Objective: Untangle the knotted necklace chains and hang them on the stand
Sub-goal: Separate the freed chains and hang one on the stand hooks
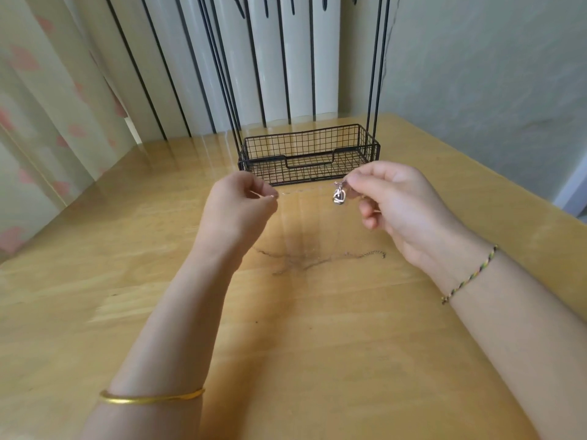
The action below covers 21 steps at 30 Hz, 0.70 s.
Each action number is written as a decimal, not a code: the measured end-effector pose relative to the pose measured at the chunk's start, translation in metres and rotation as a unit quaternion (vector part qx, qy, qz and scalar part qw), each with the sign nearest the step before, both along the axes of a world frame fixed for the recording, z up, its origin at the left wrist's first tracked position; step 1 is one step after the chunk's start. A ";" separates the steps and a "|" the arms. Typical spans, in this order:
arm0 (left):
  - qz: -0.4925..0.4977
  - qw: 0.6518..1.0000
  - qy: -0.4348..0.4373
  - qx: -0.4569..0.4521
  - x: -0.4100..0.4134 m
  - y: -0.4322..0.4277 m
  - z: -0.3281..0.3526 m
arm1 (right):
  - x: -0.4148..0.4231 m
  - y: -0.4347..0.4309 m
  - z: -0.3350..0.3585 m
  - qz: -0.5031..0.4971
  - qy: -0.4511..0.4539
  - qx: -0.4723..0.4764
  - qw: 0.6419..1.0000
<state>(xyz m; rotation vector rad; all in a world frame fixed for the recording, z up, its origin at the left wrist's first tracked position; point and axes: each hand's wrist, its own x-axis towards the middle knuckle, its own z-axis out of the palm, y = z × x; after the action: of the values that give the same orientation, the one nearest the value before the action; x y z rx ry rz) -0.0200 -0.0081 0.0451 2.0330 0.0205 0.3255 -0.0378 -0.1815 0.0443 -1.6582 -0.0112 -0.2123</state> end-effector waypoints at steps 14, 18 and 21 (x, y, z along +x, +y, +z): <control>-0.012 0.871 0.142 -0.471 0.007 0.019 0.001 | 0.006 -0.003 -0.005 -0.115 0.034 0.014 0.993; 0.021 0.877 0.140 -0.460 0.006 0.024 0.004 | 0.003 -0.003 -0.005 -0.086 0.046 -0.010 0.995; 0.071 0.946 0.119 -0.295 0.007 0.030 0.002 | 0.001 -0.002 -0.004 -0.041 0.068 0.023 0.997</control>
<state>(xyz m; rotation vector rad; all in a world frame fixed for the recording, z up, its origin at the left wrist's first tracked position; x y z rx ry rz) -0.0127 0.0215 0.0469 1.4643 0.3735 0.1349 -0.0371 -0.1839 0.0407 -1.6263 0.1627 -0.1600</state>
